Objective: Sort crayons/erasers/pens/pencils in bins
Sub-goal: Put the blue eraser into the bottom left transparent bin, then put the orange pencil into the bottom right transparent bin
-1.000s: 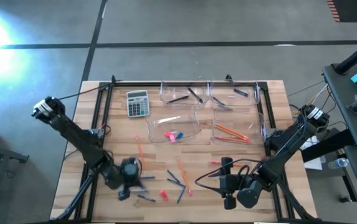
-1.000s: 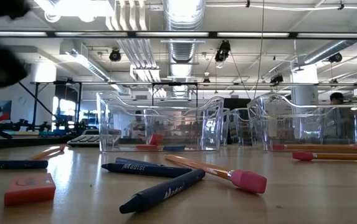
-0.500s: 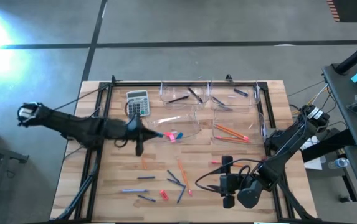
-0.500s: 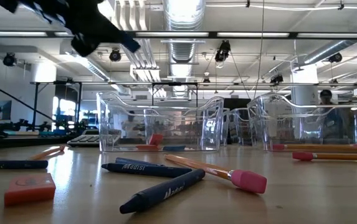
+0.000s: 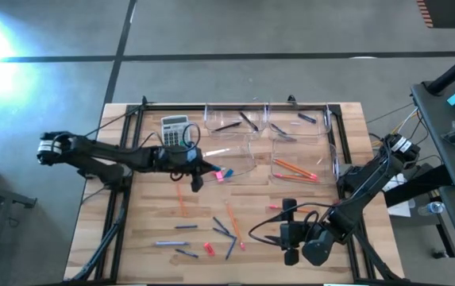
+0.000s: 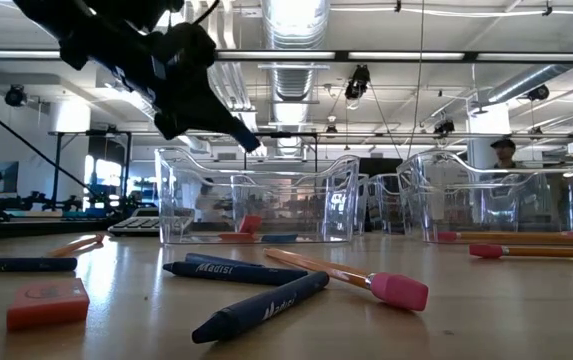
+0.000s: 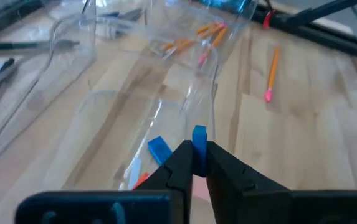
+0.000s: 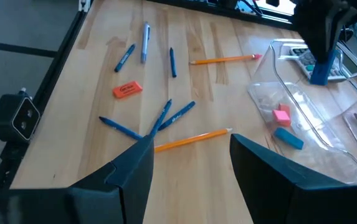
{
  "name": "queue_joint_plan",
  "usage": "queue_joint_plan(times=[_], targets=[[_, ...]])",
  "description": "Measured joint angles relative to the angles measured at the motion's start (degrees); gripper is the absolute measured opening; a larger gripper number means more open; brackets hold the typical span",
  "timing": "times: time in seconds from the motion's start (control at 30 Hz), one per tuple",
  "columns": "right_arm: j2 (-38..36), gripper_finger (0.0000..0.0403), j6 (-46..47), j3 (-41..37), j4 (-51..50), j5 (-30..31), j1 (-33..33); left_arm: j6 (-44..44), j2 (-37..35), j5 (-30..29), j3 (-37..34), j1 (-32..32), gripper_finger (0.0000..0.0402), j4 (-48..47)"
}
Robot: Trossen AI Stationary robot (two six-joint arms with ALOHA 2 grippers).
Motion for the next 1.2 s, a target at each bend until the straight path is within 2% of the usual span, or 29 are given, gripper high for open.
queue_joint_plan(times=[0.37, 0.47, 0.57, 0.67, 0.8, 0.97, 1.07, 1.2], targets=[[0.0, 0.0201, 0.6, 0.0, 0.2, 0.0, 0.0, 0.0, -0.5, 1.2, 0.0, 0.5, 0.0156, -0.4], [0.0, 0.0201, 0.7, 0.0, 0.2, 0.0, 0.0, 1.4, -4.6, 3.1, 0.0, 0.5, 0.0178, -3.0], [0.0, 0.0201, 1.5, -0.2, 0.2, 0.0, 0.0, 1.5, -10.8, 3.2, 0.0, -0.4, 0.0183, -7.5], [0.3, 0.0201, 1.5, -0.4, 0.2, 0.0, 0.0, 1.5, -17.6, 2.9, -0.8, -3.0, 0.0184, -7.7], [1.5, 0.0201, 1.6, -0.5, 0.4, 1.4, -0.1, 1.7, -24.3, -1.3, -6.3, -10.3, 0.0184, 3.6], [4.1, 0.0201, -0.2, -0.5, 3.9, 4.8, -1.0, 5.1, -27.0, -9.4, -15.1, -18.7, 0.0185, 20.3], [5.7, 0.0201, -1.7, -0.4, 6.9, 4.3, -2.4, 6.1, -26.7, -12.0, -18.7, -20.6, 0.0185, 26.7], [8.1, 0.0201, -3.7, -0.2, 11.9, 3.9, -4.7, 6.1, -25.2, -12.5, -21.4, -20.7, 0.0185, 32.6]])
